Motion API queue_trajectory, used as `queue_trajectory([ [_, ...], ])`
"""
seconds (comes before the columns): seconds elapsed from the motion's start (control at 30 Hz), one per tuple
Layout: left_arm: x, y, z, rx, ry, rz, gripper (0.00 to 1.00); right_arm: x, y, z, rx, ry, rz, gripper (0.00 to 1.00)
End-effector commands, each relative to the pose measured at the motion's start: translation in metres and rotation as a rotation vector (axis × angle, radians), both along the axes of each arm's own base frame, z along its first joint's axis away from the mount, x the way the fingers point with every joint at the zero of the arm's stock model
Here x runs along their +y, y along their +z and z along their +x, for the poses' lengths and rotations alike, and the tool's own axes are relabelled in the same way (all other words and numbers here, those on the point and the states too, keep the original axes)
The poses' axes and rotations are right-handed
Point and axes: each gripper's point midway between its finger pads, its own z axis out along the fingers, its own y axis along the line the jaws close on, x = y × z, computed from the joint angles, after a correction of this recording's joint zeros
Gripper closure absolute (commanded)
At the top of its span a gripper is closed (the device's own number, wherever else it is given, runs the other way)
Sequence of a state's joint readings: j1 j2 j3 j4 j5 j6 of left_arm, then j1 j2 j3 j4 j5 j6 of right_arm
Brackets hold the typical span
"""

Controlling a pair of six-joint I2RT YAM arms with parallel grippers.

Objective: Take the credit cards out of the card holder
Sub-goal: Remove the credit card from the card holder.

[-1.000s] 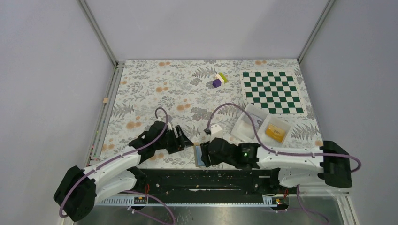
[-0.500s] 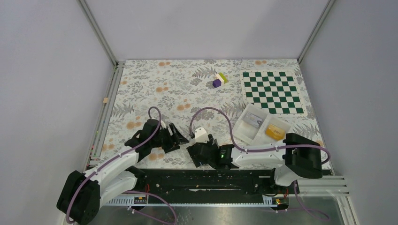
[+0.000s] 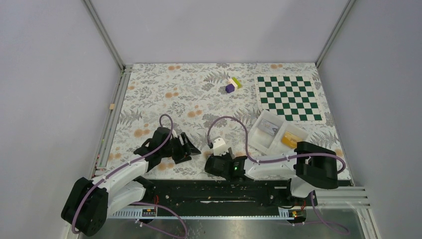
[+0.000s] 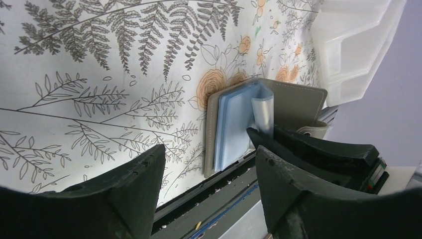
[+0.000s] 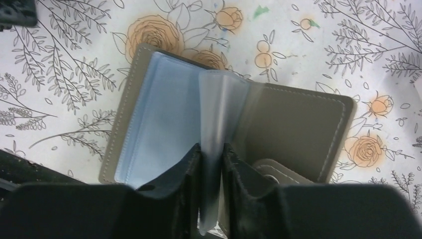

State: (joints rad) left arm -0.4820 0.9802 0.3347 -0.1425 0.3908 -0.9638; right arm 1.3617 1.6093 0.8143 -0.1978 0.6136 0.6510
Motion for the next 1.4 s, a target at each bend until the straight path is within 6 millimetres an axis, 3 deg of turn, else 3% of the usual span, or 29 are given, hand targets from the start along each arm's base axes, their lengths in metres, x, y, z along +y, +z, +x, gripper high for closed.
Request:
queue_trajectory([
  [0.0, -0.007, 0.013, 0.004, -0.094, -0.044, -0.044, 0.35, -0.002, 0.018, 0.008, -0.060, -0.053, 0.135, 0.78],
  [0.13, -0.013, 0.005, 0.000, -0.089, -0.073, -0.031, 0.36, 0.000, 0.010, 0.007, 0.046, -0.085, 0.371, 0.91],
  [0.2, -0.019, 0.002, -0.005, -0.084, -0.104, -0.034, 0.37, 0.000, 0.012, 0.018, 0.083, -0.117, 0.533, 0.96],
  [0.27, -0.026, 0.003, -0.007, -0.101, -0.119, -0.040, 0.40, -0.011, 0.006, 0.019, 0.111, -0.129, 0.585, 0.97],
  [0.5, -0.042, -0.003, -0.014, -0.114, -0.174, -0.045, 0.44, -0.023, -0.007, 0.015, 0.207, -0.167, 0.700, 0.95],
  [0.77, -0.070, 0.019, -0.019, -0.194, -0.244, -0.181, 0.30, -0.025, -0.006, 0.014, 0.215, -0.171, 0.694, 0.95],
  [0.93, -0.067, 0.005, -0.012, -0.196, -0.228, -0.080, 0.30, -0.028, -0.005, 0.015, 0.205, -0.179, 0.689, 0.95],
  [1.17, -0.067, -0.003, -0.011, -0.195, -0.205, -0.102, 0.51, -0.034, -0.013, 0.013, 0.221, -0.214, 0.694, 0.95],
  [1.37, -0.071, -0.006, -0.015, -0.198, -0.214, -0.157, 0.60, -0.036, -0.016, 0.012, 0.231, -0.225, 0.703, 0.95],
])
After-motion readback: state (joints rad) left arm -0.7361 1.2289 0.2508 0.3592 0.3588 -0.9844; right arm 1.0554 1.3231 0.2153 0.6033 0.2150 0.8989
